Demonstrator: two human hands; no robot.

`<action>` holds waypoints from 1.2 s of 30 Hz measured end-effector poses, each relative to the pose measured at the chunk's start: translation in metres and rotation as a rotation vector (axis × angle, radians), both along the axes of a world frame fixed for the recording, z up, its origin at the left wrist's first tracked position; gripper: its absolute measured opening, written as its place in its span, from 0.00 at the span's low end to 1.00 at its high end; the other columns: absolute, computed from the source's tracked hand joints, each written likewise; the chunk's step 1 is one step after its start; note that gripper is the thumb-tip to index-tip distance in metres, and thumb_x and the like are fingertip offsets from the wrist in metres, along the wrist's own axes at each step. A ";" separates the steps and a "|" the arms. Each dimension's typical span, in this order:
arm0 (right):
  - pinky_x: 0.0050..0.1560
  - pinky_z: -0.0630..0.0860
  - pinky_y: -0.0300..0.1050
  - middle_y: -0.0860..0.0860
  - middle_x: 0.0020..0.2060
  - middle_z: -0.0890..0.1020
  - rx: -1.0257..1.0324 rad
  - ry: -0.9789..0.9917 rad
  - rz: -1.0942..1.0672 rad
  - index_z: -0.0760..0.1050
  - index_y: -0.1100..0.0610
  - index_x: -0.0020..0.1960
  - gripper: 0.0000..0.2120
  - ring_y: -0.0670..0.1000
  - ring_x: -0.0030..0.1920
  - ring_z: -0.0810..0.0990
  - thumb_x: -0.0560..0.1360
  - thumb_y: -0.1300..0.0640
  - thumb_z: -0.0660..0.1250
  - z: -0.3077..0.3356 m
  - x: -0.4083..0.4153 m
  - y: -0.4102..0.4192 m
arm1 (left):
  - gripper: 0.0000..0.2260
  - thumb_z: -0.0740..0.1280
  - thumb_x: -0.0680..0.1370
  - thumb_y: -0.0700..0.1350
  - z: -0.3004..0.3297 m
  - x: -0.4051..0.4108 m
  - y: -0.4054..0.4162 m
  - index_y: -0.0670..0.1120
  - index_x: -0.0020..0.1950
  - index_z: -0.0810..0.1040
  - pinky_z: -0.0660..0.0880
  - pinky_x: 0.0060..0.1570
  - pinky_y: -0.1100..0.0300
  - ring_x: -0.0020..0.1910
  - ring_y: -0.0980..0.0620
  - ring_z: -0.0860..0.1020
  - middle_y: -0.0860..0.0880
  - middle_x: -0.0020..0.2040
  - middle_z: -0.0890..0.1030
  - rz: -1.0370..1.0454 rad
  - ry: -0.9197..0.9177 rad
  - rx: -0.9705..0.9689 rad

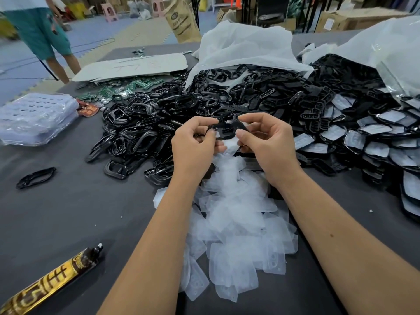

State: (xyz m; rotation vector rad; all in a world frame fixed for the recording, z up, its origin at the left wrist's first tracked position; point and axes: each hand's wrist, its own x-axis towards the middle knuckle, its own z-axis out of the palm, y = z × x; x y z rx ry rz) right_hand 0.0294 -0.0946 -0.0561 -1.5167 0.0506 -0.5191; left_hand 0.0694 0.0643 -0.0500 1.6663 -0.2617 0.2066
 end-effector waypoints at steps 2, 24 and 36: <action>0.43 0.78 0.44 0.46 0.34 0.80 -0.064 0.008 -0.003 0.85 0.54 0.55 0.12 0.48 0.37 0.78 0.74 0.66 0.76 0.000 0.001 0.000 | 0.08 0.69 0.80 0.34 -0.002 0.000 0.000 0.46 0.53 0.82 0.85 0.42 0.53 0.36 0.47 0.87 0.43 0.46 0.84 -0.024 0.026 0.014; 0.41 0.82 0.43 0.61 0.44 0.79 -0.009 -0.041 0.015 0.83 0.62 0.57 0.12 0.53 0.37 0.86 0.76 0.72 0.72 0.004 -0.002 0.002 | 0.09 0.68 0.78 0.31 0.001 -0.001 0.000 0.43 0.50 0.82 0.79 0.34 0.60 0.31 0.48 0.84 0.48 0.37 0.85 -0.075 0.111 -0.081; 0.42 0.85 0.47 0.57 0.38 0.86 -0.101 -0.060 -0.018 0.84 0.62 0.53 0.07 0.56 0.37 0.88 0.77 0.70 0.71 -0.002 0.001 0.005 | 0.17 0.60 0.78 0.27 -0.002 0.001 -0.001 0.43 0.53 0.84 0.83 0.39 0.59 0.36 0.45 0.87 0.35 0.48 0.84 -0.113 0.161 -0.125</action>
